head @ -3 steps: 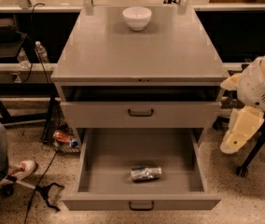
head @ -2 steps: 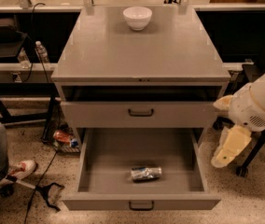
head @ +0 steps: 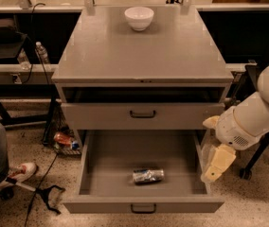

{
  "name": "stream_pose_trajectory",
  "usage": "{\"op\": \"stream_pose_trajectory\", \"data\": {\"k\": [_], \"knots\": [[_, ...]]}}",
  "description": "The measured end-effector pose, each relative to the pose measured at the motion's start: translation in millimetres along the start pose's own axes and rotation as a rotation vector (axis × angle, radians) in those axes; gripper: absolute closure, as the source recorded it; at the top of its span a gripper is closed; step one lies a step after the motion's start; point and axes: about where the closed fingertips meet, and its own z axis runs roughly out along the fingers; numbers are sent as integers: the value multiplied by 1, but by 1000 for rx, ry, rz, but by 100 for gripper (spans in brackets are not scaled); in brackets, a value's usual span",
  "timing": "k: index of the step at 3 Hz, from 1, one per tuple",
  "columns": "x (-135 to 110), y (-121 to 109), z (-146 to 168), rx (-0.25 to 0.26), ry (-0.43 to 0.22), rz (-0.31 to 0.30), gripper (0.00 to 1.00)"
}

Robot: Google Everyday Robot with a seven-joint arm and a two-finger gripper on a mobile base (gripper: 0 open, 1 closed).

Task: Pick redbull can from middle drawer and place on counter

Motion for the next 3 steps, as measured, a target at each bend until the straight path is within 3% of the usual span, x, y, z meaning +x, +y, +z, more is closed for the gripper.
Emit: {"op": "stream_pose_trajectory", "data": {"k": [1, 3], "knots": [[1, -6, 22, -26, -13, -27, 0], [19, -35, 133, -47, -70, -36, 0]]}}
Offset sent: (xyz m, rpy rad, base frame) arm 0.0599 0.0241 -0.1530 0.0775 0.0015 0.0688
